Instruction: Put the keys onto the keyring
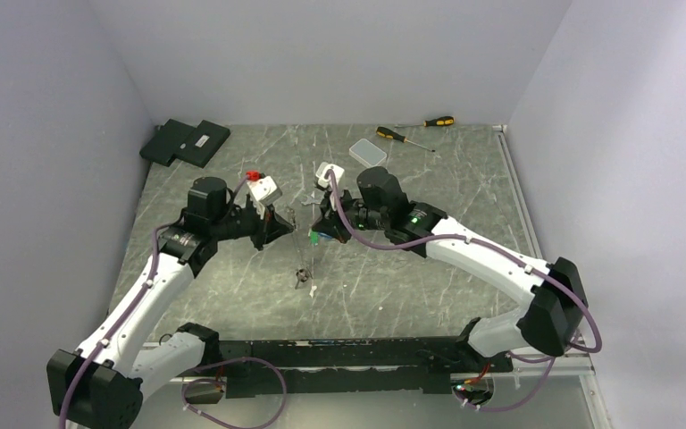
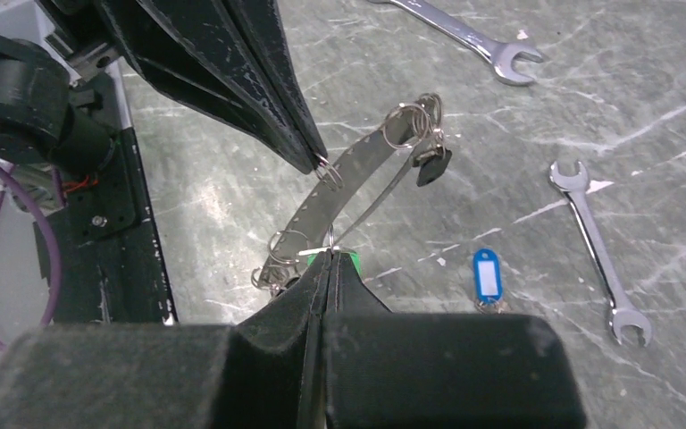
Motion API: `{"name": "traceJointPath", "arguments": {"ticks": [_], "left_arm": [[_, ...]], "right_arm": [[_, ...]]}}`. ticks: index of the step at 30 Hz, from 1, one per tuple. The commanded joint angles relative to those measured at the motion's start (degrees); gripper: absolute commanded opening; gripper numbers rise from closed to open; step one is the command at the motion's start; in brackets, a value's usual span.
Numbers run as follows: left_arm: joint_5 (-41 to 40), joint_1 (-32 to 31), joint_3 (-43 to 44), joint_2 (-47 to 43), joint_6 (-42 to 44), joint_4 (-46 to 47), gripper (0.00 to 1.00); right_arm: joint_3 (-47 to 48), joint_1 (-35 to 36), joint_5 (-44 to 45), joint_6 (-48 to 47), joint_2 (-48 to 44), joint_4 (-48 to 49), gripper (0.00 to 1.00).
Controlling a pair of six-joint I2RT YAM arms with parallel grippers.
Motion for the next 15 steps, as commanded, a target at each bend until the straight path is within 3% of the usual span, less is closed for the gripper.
{"name": "traceJointPath", "arguments": {"ticks": [1, 15], "left_arm": [[0.0, 0.1, 2.4, -0.4, -1.4, 2.6, 0.00], [-0.6, -1.1, 2.4, -0.3, -1.6, 2.5, 0.00]], "right_arm": [[3.7, 0.1, -4.3, 2.0, 1.1, 2.6, 0.00], [7.0, 1.1, -6.8, 2.9, 5.0, 3.4, 0.00]]}}
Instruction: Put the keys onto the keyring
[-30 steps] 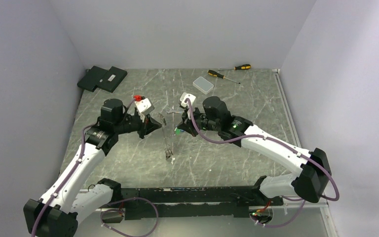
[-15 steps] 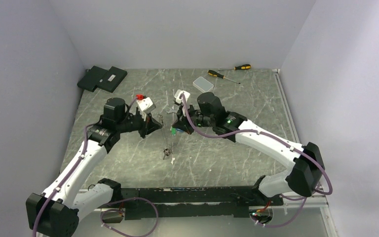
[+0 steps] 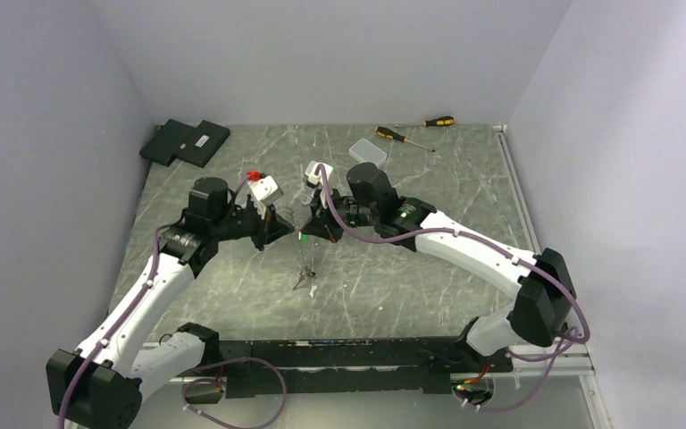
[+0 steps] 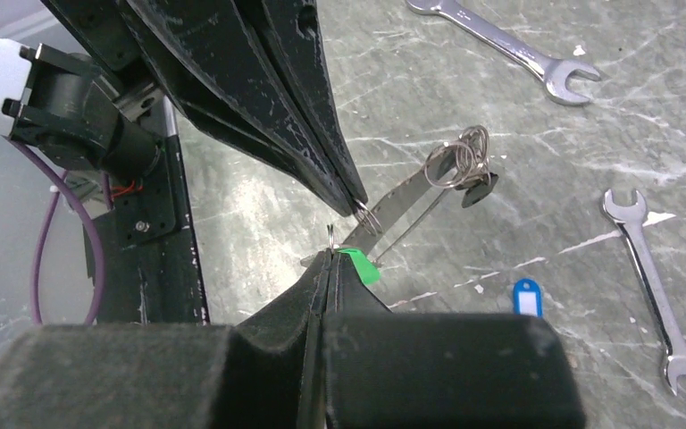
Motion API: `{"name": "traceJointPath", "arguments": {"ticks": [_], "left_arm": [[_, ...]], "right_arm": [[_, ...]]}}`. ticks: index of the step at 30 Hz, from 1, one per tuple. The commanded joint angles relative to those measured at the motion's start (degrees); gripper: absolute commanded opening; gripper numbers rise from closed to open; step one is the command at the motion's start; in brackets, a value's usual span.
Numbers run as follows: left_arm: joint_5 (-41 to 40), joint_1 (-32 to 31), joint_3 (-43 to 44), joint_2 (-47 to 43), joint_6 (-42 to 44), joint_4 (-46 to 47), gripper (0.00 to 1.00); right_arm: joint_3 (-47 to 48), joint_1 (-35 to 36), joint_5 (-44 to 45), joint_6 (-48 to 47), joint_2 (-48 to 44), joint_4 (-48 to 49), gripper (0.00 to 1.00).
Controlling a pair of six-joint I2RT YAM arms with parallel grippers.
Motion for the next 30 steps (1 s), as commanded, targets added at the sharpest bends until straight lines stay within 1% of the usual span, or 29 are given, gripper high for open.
{"name": "traceJointPath", "arguments": {"ticks": [1, 10, 19, 30], "left_arm": [[-0.1, -0.9, 2.4, -0.6, -0.5, 2.3, 0.00], [-0.7, -1.5, 2.4, -1.1, -0.2, 1.9, 0.00], [-1.2, -1.6, 2.4, -1.5, 0.0, 1.8, 0.00], [-1.2, -1.6, 2.5, -1.4, 0.2, 1.6, 0.00]], "right_arm": [[3.7, 0.5, -1.7, 0.5, 0.7, 3.0, 0.00], [5.0, 0.7, -0.3, 0.5, 2.2, 3.0, 0.00], [4.4, 0.6, 2.4, -0.1, 0.9, 2.0, 0.00], [3.8, 0.6, 3.8, -0.8, 0.0, 1.6, 0.00]]}}
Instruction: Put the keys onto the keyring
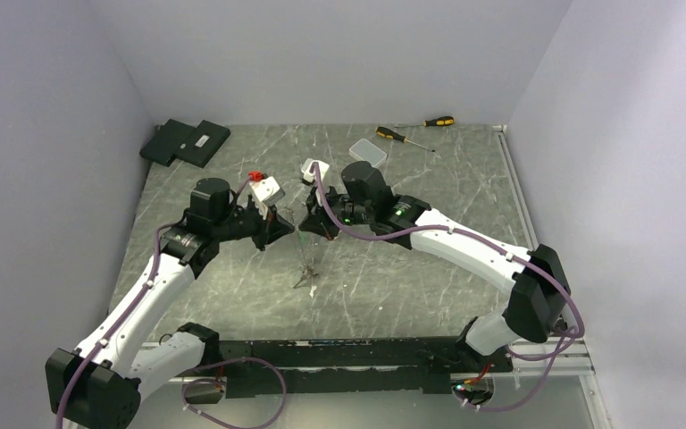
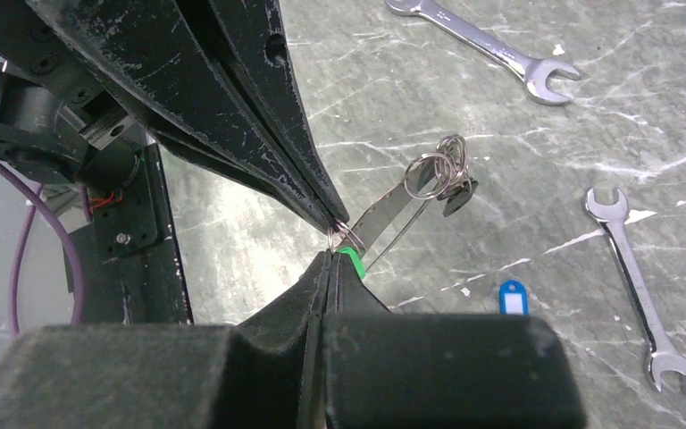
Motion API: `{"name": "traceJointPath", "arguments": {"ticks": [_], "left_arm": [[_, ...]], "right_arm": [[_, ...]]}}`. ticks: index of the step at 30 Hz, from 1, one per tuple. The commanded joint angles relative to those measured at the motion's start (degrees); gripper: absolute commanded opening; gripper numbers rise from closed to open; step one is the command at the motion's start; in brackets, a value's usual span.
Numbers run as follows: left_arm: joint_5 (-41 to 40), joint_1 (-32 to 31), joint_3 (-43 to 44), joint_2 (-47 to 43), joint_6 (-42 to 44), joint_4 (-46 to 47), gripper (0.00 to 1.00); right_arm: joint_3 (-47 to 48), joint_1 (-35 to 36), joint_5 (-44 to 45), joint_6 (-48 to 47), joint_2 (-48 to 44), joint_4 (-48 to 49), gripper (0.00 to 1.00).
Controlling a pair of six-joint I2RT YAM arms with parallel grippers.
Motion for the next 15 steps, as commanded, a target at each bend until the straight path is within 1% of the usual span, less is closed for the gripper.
{"name": "traceJointPath", "arguments": {"ticks": [1, 15], "left_arm": [[1.3, -0.4, 2.5, -1.3, 0.0, 1.7, 0.00], [2.0, -0.5, 2.5, -1.4, 0.2, 1.7, 0.00]], "right_arm": [[1.4, 0.1, 1.5, -0.9, -2.2, 2.0, 0.00], [2.7, 0.1, 1.9, -1.0, -0.6, 2.5, 0.00]]}}
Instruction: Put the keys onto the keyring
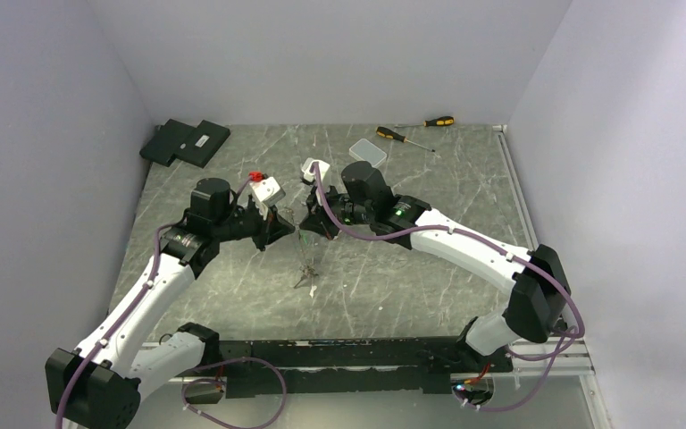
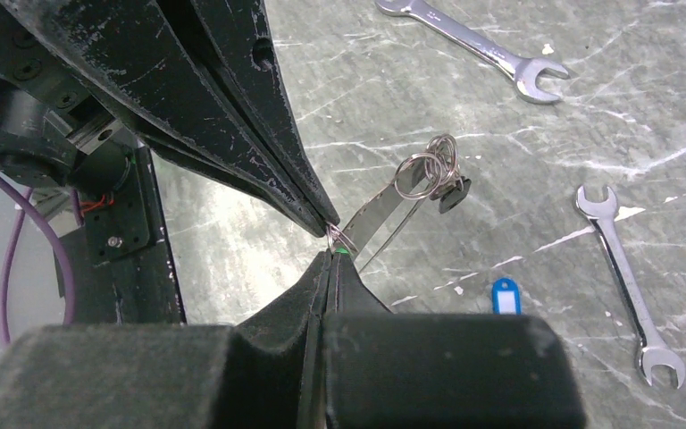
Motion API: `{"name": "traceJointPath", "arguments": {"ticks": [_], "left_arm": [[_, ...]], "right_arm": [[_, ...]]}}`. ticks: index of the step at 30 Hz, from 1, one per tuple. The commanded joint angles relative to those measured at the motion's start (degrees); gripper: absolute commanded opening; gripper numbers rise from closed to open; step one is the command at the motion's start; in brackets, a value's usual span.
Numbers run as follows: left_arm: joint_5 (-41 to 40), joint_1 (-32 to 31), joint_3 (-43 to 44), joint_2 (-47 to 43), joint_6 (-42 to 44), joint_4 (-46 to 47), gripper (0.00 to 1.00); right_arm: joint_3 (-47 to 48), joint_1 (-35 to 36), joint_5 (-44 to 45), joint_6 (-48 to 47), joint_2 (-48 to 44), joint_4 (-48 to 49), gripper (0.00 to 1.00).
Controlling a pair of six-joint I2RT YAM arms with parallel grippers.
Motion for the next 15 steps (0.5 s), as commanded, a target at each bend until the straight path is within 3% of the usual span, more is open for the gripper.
{"name": "traceJointPath", "arguments": {"ticks": [1, 15], "left_arm": [[2.0, -0.4, 2.5, -1.5, 0.2, 1.6, 0.00], [2.2, -0.6, 2.3, -2.2, 0.6, 1.8, 0.00]], "right_arm": [[2.7, 0.1, 0.8, -0.8, -0.4, 2.4, 0.00], [5.6, 0.0, 4.6, 0.1, 2.4, -1.1, 0.00]]}}
